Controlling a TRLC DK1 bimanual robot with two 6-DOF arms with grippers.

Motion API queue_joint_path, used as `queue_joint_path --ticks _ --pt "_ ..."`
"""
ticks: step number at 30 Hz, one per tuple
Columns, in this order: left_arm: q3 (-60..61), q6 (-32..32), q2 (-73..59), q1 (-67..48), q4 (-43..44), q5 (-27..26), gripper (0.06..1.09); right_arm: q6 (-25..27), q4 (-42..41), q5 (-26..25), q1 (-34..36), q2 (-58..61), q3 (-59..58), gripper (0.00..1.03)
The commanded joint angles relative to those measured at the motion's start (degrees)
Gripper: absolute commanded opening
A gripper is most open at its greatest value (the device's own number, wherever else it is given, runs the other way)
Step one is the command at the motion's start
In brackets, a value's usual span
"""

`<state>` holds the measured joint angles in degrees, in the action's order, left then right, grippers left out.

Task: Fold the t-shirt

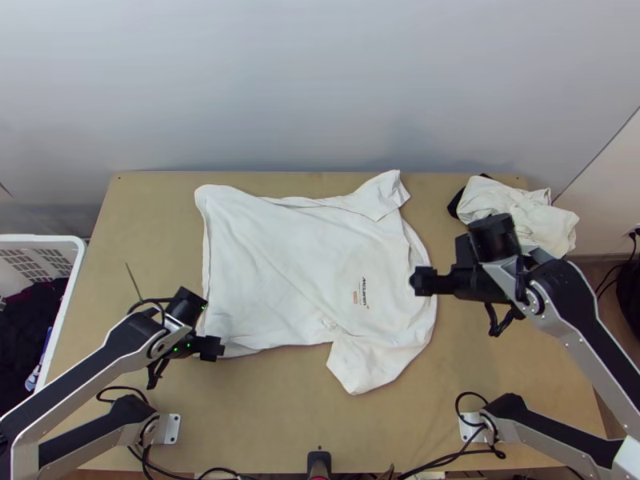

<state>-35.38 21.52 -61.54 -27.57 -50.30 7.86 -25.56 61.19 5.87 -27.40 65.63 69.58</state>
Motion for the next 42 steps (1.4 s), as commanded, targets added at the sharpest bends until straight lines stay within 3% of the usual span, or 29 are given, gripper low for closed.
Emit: queue_joint_path --ticks 1,7,12,24,33,38,42 --pt "1.98 1.07 -0.86 -1.26 4.25 -0.12 0.72 -0.01 0.86 1.25 -2.05 -0.06 -1.38 0.99" --pt "4.17 0.98 2.21 -1.26 10.31 -0.04 0.25 0.6 4.11 5.12 -6.0 -0.15 -3.49 0.96" --pt "4.17 0.81 2.92 -0.46 10.49 -0.04 0.1 0.95 4.91 7.05 -9.69 0.12 -6.12 0.96" --pt "-0.22 0.63 7.13 4.11 8.38 -0.04 0.09 4.2 1.48 6.79 -25.86 6.27 -10.87 0.97" --pt "-2.77 0.81 7.13 5.51 6.01 -0.04 0.09 2.71 -12.15 6.44 -29.12 12.51 -18.43 0.96" --pt "-3.12 0.63 6.96 7.09 6.01 -0.04 0.09 0.78 -15.84 5.47 -29.99 14.62 -20.45 0.96" --pt "-3.3 0.54 5.99 7.8 6.18 -0.04 0.09 -0.1 -19.18 4.33 -29.99 15.5 -22.65 0.84"
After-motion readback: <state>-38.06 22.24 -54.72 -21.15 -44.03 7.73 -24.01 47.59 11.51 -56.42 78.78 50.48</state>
